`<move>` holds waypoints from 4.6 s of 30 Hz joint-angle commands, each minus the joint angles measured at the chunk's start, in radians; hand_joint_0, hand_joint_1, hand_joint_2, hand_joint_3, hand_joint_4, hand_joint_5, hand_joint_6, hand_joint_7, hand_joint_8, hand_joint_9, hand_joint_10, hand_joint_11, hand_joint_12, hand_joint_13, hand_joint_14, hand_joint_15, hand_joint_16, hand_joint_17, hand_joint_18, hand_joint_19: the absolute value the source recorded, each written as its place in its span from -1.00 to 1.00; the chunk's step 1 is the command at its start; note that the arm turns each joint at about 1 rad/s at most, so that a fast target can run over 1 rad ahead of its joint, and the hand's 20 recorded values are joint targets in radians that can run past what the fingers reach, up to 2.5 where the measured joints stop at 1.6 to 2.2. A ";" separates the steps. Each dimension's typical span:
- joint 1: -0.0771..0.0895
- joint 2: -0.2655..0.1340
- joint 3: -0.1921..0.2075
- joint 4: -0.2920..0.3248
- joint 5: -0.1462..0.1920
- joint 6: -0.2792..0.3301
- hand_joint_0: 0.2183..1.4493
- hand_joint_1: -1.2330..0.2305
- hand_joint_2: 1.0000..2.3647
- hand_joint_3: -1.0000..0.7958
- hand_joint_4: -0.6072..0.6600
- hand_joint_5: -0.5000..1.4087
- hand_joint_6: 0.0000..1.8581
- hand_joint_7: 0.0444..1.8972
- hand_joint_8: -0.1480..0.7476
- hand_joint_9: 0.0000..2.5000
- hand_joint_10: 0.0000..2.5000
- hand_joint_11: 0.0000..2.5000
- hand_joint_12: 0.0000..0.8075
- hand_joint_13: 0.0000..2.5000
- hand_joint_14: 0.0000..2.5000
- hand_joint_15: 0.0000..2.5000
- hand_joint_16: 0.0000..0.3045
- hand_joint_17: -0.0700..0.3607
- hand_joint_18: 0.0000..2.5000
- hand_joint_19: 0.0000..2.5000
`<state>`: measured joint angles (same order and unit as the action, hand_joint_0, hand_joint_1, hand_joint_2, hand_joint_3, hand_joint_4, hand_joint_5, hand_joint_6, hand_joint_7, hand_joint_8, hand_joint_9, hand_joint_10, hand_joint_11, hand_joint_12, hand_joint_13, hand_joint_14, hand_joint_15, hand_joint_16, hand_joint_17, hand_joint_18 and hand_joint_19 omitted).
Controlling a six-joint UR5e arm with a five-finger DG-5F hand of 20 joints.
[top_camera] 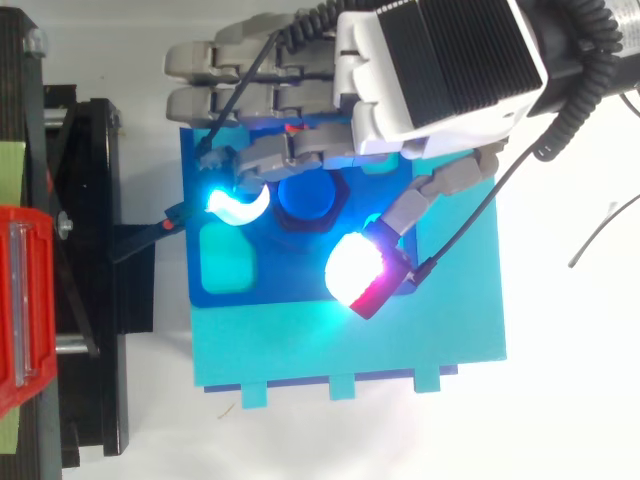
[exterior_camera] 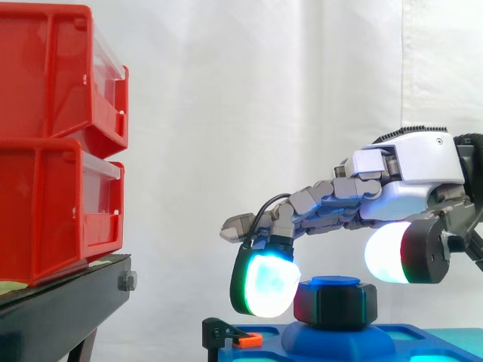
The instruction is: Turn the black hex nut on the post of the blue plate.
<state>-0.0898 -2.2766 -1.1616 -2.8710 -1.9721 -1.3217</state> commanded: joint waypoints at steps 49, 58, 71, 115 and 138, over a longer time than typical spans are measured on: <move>-0.010 0.000 0.059 -0.036 -0.033 0.018 -0.67 0.08 -1.00 -0.44 0.32 -0.72 -0.46 -0.14 -0.08 -0.91 -1.00 -1.00 -0.06 -1.00 -1.00 -1.00 -0.64 -0.10 -1.00 -0.73; 0.033 0.000 0.057 -0.073 0.009 0.018 -0.67 0.00 -1.00 -0.44 0.29 -0.73 -0.46 -0.14 -0.11 -0.97 -1.00 -1.00 -0.07 -1.00 -1.00 -1.00 -0.64 -0.11 -1.00 -0.71; 0.041 0.000 0.030 -0.054 0.009 0.019 -0.66 0.12 -1.00 -0.44 0.30 -0.72 -0.46 -0.14 -0.11 -0.96 -1.00 -1.00 -0.08 -1.00 -1.00 -1.00 -0.65 -0.12 -1.00 -0.70; 0.015 0.000 0.003 -0.017 -0.005 0.006 -0.65 0.17 -1.00 -0.44 0.41 -0.69 -0.46 -0.04 -0.09 -0.91 -1.00 -1.00 -0.08 -1.00 -1.00 -1.00 -0.65 -0.11 -1.00 -0.72; -0.013 -0.001 0.003 -0.013 -0.048 -0.008 -0.65 0.18 -1.00 -0.44 0.41 -0.69 -0.46 -0.03 -0.09 -0.91 -1.00 -1.00 -0.08 -1.00 -1.00 -1.00 -0.65 -0.12 -1.00 -0.72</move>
<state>-0.0992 -2.2779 -1.1582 -2.8839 -2.0151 -1.3294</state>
